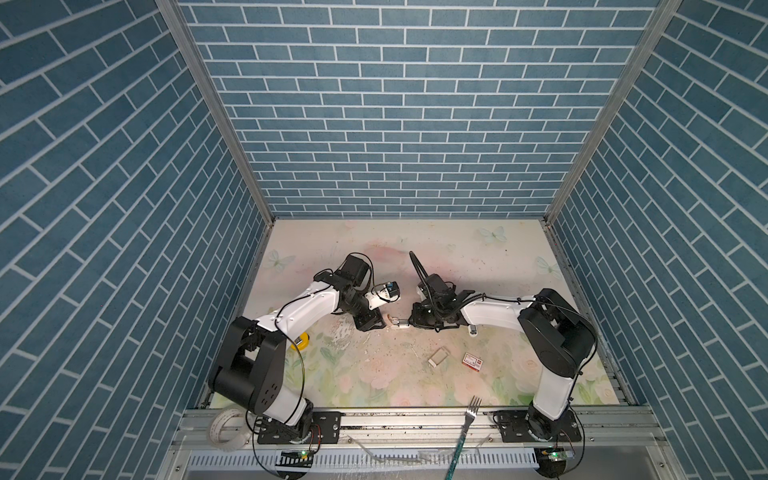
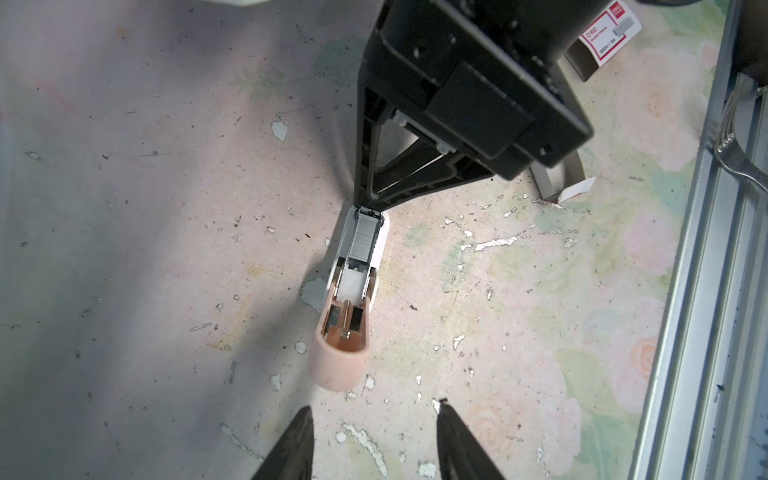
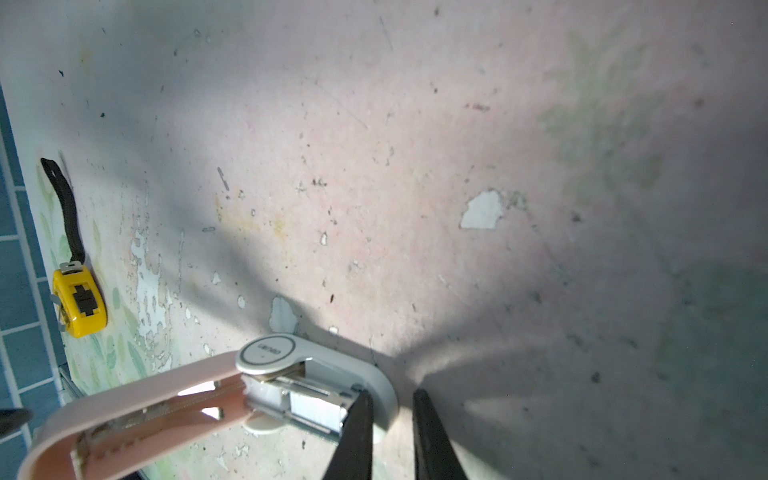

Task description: Load the staples into the stapler

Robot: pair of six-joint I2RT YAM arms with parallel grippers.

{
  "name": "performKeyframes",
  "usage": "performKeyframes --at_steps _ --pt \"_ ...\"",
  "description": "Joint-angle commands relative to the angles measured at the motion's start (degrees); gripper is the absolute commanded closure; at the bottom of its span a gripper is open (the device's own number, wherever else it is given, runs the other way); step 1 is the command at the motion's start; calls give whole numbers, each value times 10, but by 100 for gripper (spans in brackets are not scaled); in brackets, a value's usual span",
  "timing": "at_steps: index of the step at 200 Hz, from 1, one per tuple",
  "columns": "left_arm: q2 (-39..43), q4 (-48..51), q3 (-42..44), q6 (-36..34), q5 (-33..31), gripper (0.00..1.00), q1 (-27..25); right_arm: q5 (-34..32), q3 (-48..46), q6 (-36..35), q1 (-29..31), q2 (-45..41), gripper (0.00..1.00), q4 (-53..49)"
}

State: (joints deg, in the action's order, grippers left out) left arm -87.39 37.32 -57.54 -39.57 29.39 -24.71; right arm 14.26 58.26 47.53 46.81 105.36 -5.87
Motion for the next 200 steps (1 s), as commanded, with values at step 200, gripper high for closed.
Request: performKeyframes --at_steps 200 --pt "-49 -38 -13 -42 5 63 4 2 -7 -9 -4 42 81 -37"
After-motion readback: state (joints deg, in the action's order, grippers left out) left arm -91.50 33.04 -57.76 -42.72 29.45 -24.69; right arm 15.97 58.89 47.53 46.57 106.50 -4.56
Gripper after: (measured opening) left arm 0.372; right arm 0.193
